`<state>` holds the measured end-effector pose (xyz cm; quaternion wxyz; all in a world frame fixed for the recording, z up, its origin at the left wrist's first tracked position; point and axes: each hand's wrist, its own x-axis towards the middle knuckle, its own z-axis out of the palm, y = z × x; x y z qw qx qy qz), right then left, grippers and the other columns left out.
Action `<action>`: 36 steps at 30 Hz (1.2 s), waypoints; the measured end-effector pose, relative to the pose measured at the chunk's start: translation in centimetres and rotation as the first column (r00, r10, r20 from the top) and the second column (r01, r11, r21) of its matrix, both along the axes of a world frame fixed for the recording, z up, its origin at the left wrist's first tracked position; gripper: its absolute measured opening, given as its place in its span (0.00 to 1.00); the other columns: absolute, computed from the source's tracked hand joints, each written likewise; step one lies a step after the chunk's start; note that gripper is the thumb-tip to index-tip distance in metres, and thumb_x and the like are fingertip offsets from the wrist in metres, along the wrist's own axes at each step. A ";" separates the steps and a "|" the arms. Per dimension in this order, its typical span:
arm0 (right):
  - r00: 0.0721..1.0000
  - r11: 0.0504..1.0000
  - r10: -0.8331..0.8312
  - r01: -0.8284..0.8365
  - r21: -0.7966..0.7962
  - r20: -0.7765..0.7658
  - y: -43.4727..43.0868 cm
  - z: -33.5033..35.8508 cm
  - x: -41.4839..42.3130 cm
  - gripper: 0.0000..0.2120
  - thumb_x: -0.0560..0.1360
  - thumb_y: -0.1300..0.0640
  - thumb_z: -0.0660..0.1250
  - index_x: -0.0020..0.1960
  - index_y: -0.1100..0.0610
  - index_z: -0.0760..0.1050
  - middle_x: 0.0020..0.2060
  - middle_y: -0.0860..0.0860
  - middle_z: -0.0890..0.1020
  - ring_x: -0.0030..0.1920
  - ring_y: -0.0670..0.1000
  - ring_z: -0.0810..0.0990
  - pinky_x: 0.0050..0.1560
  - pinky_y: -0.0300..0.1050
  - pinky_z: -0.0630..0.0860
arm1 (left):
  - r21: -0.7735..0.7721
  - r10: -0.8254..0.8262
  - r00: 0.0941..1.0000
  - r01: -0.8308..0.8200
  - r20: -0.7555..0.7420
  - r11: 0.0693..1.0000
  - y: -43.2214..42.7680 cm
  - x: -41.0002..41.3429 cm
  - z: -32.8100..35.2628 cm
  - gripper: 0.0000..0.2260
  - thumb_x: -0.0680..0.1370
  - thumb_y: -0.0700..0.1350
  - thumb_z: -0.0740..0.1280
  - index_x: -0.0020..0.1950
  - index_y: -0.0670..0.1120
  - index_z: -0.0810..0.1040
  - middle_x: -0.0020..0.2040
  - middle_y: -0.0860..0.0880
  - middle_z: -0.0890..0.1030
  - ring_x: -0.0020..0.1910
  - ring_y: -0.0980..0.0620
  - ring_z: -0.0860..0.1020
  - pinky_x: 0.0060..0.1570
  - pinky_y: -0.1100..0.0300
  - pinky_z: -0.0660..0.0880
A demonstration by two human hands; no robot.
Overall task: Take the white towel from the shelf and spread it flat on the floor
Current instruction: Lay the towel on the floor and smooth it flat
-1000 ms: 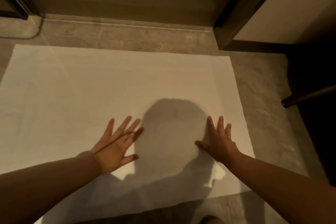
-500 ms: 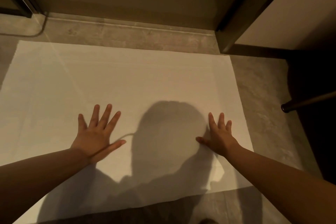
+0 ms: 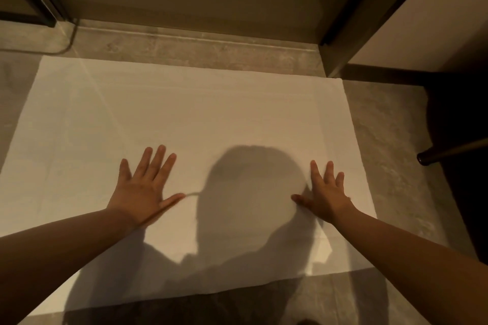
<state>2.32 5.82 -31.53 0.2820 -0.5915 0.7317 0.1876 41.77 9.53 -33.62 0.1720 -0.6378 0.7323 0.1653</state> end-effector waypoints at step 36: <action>0.536 0.523 0.844 -0.816 -0.246 0.014 1.7 -2.5 23.0 0.47 0.69 0.28 0.54 0.75 0.48 0.34 0.76 0.53 0.36 0.74 0.55 0.32 0.69 0.66 0.40 | 0.010 -0.154 0.987 0.153 0.050 0.988 8.2 11.2 0.8 0.37 0.72 0.69 0.34 0.71 0.49 0.24 0.72 0.44 0.26 0.71 0.42 0.28 0.71 0.43 0.36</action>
